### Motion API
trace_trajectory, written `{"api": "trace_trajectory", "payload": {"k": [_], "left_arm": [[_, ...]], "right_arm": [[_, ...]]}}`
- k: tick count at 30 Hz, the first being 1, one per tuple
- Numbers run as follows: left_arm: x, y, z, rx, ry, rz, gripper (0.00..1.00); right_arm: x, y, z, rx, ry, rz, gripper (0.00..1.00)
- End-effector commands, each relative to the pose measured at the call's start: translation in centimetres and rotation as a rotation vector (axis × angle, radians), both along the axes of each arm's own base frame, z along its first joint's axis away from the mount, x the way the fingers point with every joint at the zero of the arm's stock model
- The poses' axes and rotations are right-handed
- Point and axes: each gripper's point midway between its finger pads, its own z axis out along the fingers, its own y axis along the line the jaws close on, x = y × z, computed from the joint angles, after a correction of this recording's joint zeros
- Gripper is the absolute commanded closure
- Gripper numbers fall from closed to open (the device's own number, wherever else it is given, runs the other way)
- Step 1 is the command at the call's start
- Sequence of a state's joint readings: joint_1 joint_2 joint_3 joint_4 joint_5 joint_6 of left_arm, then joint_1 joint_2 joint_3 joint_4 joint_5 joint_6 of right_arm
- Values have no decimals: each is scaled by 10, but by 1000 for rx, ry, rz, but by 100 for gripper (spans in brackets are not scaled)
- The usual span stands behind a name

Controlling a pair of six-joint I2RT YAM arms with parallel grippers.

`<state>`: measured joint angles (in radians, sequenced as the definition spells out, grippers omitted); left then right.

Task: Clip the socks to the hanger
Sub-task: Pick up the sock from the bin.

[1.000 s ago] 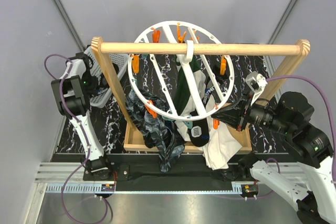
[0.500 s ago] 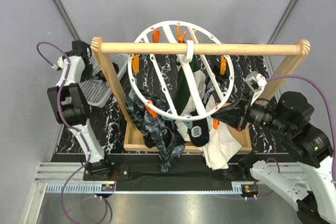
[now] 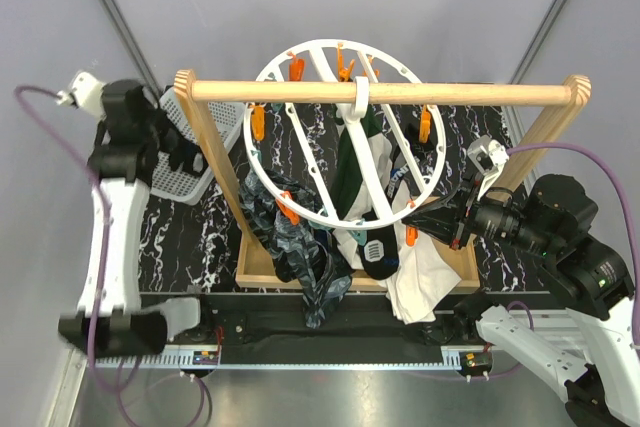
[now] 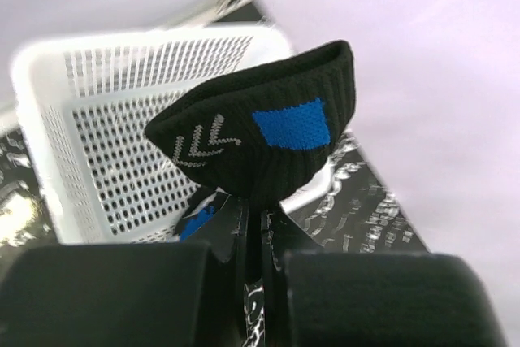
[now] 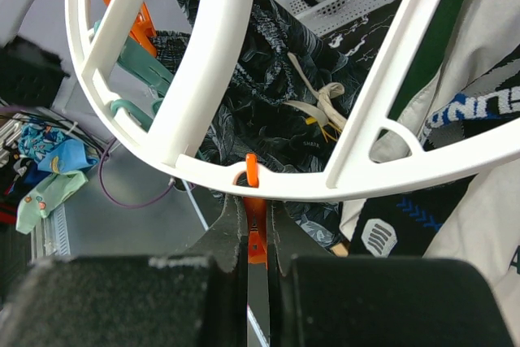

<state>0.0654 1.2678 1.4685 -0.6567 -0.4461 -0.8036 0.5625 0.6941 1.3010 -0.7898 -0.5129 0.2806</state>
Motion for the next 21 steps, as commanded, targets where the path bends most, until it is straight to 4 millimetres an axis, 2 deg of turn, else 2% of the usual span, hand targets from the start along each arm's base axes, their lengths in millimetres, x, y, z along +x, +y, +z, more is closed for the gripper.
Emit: {"api": "trace_trajectory", "payload": {"k": [1, 2, 3, 4, 6, 7, 9, 10, 11, 12, 14, 15, 19, 21], "left_arm": [[-58, -6, 87, 151, -267, -73, 100], [-69, -12, 99, 169, -309, -111, 100], [-76, -27, 111, 203, -354, -206, 100], [-100, -35, 131, 220, -427, -246, 100], [-120, -54, 144, 243, -471, -349, 100], [-135, -74, 151, 256, -507, -461, 100], [-151, -96, 148, 252, -517, -587, 100], [-159, -116, 145, 241, -523, -703, 100], [-174, -127, 144, 238, -537, -763, 100], [-184, -149, 136, 222, -541, -895, 100], [-209, -169, 136, 227, -585, -1019, 100], [-219, -180, 128, 203, -583, -1097, 100], [-249, -199, 110, 159, -603, -1221, 100], [-249, -201, 98, 152, -570, -1248, 100]], "right_arm": [[12, 0, -16, -38, 53, -46, 100], [11, -1, -14, -35, 47, -48, 100], [12, -1, -14, -36, 45, -50, 100], [11, -1, -13, -34, 46, -48, 100], [10, -1, -9, -27, 39, -47, 100], [10, -1, -8, -23, 36, -46, 100], [9, -1, -4, -16, 31, -46, 100], [8, -2, -2, -11, 29, -45, 100], [8, -2, 0, -8, 27, -45, 100], [7, -2, 1, -2, 25, -46, 100], [6, -3, 2, 1, 25, -48, 100], [5, -4, 3, 5, 23, -50, 100], [7, -3, 1, 8, 36, -60, 100], [8, -2, 0, 7, 47, -59, 100]]}}
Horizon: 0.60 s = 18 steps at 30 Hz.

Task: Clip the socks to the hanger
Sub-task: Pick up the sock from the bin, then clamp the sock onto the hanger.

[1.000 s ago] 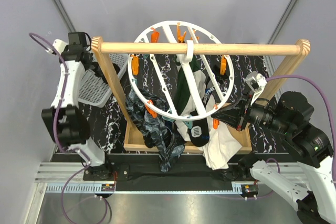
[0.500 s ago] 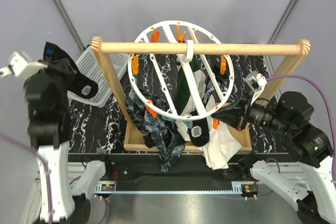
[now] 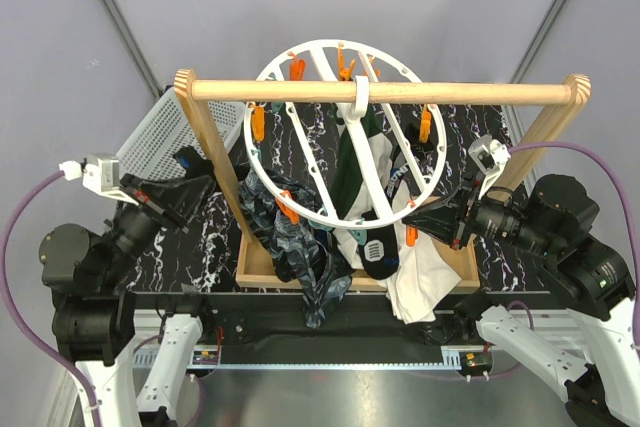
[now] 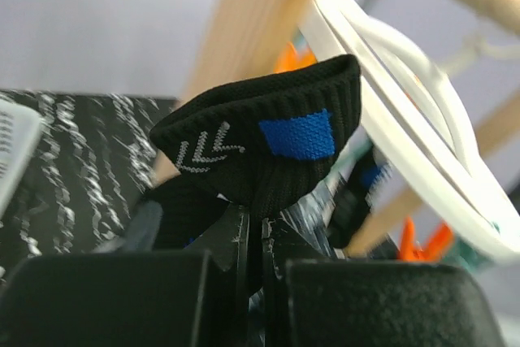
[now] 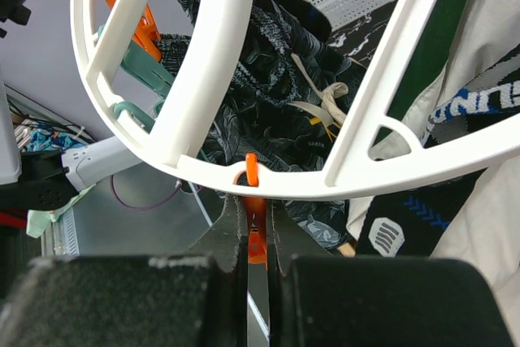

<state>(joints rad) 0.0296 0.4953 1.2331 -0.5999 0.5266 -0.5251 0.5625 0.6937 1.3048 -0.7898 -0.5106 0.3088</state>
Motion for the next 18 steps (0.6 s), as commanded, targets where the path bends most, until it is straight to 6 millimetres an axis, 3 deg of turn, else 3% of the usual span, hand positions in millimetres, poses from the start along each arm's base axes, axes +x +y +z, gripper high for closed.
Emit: {"api": "trace_trajectory", "payload": {"k": [1, 10, 14, 18], "left_arm": [[-29, -30, -9, 44, -8, -228, 100], [-20, -41, -68, 165, 146, -315, 100], [-35, -38, -62, 234, 110, -337, 100], [-59, -57, -67, 222, 90, -512, 100]], "right_arm": [[10, -2, -1, -8, 28, -54, 100], [28, 3, -9, -4, 60, -105, 100], [37, 1, -18, -32, 75, -140, 100], [43, -2, -25, -49, 85, -178, 100]]}}
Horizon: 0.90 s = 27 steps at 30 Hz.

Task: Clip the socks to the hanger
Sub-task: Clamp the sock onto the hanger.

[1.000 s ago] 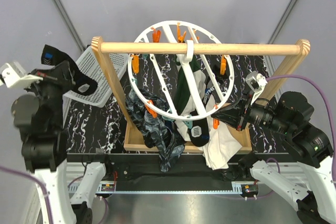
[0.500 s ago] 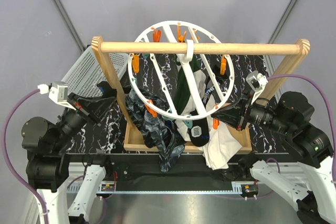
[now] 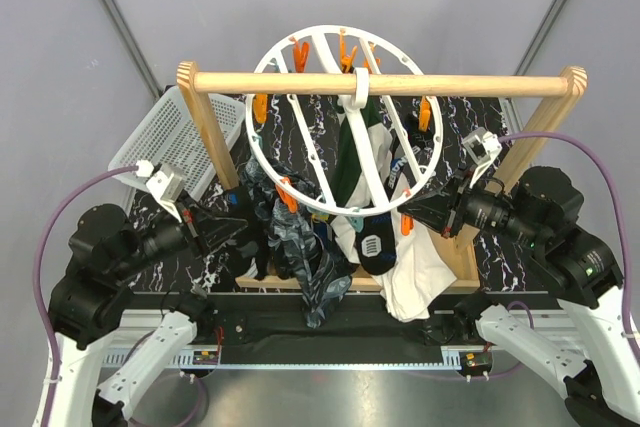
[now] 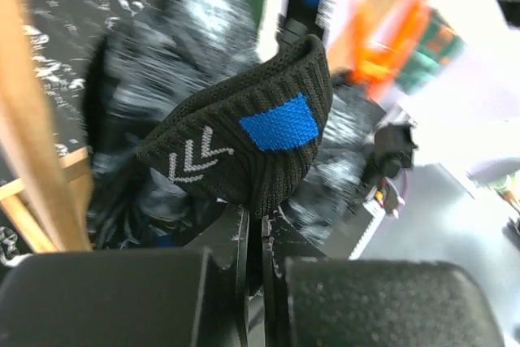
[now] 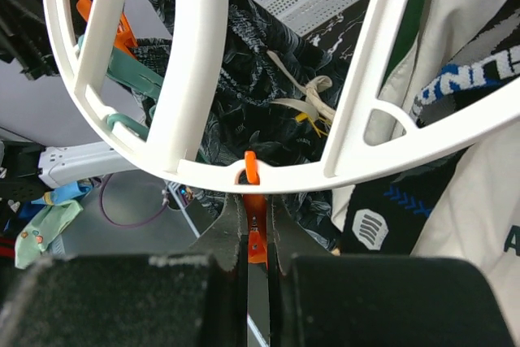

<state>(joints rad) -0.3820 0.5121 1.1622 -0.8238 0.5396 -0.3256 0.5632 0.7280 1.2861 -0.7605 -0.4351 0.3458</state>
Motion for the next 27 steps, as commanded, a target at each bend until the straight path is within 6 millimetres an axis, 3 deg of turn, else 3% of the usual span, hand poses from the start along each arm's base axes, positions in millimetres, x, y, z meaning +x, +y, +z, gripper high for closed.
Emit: {"api": "trace_trajectory", "payload": {"k": [1, 3, 11, 23, 27], "left_arm": [[-19, -10, 9, -15, -78, -127, 100], [-34, -17, 9, -26, -97, -219, 100], [-60, -35, 8, -72, -94, -432, 100], [-45, -54, 16, -134, -88, -449, 100], [-43, -74, 9, -137, -68, -481, 100]], "right_arm": [[21, -5, -19, -42, 47, -101, 100], [22, -6, -21, -41, 53, -116, 100], [23, -3, -22, 8, 94, -132, 100], [28, -3, -17, 10, 105, -151, 100], [32, 1, -17, 17, 104, -146, 100]]}}
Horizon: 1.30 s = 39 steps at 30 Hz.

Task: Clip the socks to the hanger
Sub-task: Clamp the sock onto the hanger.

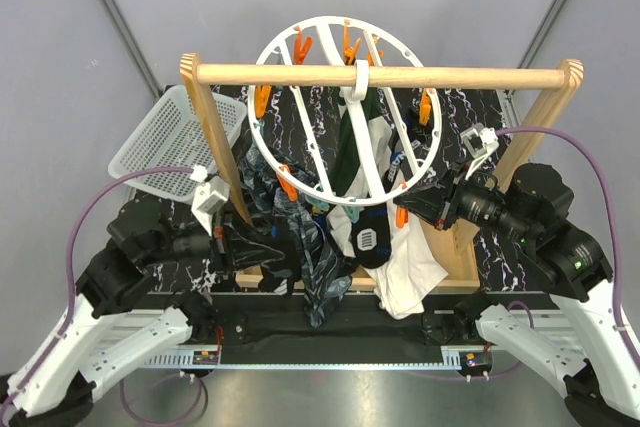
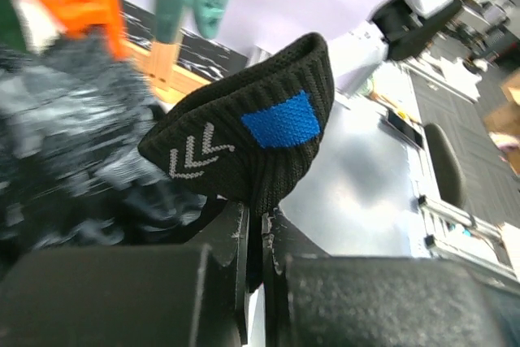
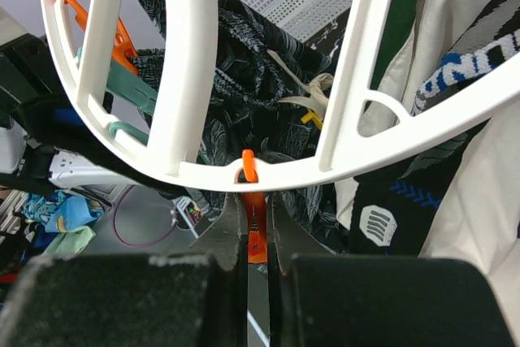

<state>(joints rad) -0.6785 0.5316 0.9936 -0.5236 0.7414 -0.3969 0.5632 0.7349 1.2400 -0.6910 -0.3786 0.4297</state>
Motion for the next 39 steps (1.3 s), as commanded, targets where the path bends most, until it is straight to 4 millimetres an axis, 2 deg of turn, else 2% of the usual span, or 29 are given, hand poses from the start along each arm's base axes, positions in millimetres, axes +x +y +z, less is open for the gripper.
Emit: {"api": "trace_trajectory", "payload": {"k": [1, 5, 6, 9, 10, 11, 12, 14, 15, 16, 17, 18, 19, 20, 22, 23, 24, 26, 27, 28, 30, 34, 39], "left_arm": [[10, -18, 9, -33, -48, 18, 100], [23, -35, 0, 6, -89, 104, 100], [17, -48, -7, 23, -81, 65, 100], [12, -68, -17, 58, -99, 71, 100], [12, -71, -17, 63, -110, 85, 100], [20, -72, -18, 74, -126, 145, 100], [13, -78, -17, 68, -133, 135, 100], [21, -85, -19, 84, -140, 203, 100], [16, -90, -13, 71, -144, 199, 100], [24, -96, -17, 91, -153, 257, 100], [18, -101, -15, 85, -159, 255, 100], [17, -106, -7, 55, -161, 277, 100], [18, -111, -8, 60, -165, 301, 100], [20, -118, -17, 100, -174, 370, 100], [20, -126, -14, 128, -195, 435, 100], [18, -134, -27, 192, -246, 509, 100], [17, -136, -19, 199, -262, 542, 100], [18, -142, -18, 246, -303, 613, 100], [16, -150, -36, 329, -344, 620, 100], [16, -155, -22, 312, -320, 638, 100], [11, -167, -25, 327, -328, 616, 100], [5, -181, -14, 311, -314, 591, 100], [3, -189, -14, 347, -334, 575, 100]], "right_arm": [[16, -1, -13, -29, 63, -70, 100], [17, 0, -9, -17, 51, -70, 100], [18, 0, -8, -16, 50, -70, 100], [17, 1, -3, -5, 45, -65, 100], [16, 1, -1, 1, 45, -64, 100], [16, 1, 2, 7, 39, -63, 100], [15, 2, 4, 14, 38, -61, 100], [14, 3, 9, 35, 32, -55, 100], [13, 3, 9, 42, 32, -53, 100], [11, 3, 11, 54, 30, -51, 100], [11, 3, 15, 69, 16, -51, 100], [11, 3, 13, 74, 18, -54, 100], [10, 3, 16, 87, 16, -51, 100], [9, 4, 19, 97, 5, -43, 100], [6, 4, 22, 110, 4, -37, 100], [4, 5, 24, 116, 0, -24, 100], [3, 5, 24, 117, -1, -23, 100], [1, 3, 25, 117, -9, -20, 100], [-1, 2, 27, 115, -18, -19, 100], [-2, 1, 27, 109, -29, -16, 100], [-4, -1, 27, 98, -40, -16, 100], [-10, -4, 25, 85, -55, -3, 100], [-16, -4, 25, 89, -64, 19, 100]]}}
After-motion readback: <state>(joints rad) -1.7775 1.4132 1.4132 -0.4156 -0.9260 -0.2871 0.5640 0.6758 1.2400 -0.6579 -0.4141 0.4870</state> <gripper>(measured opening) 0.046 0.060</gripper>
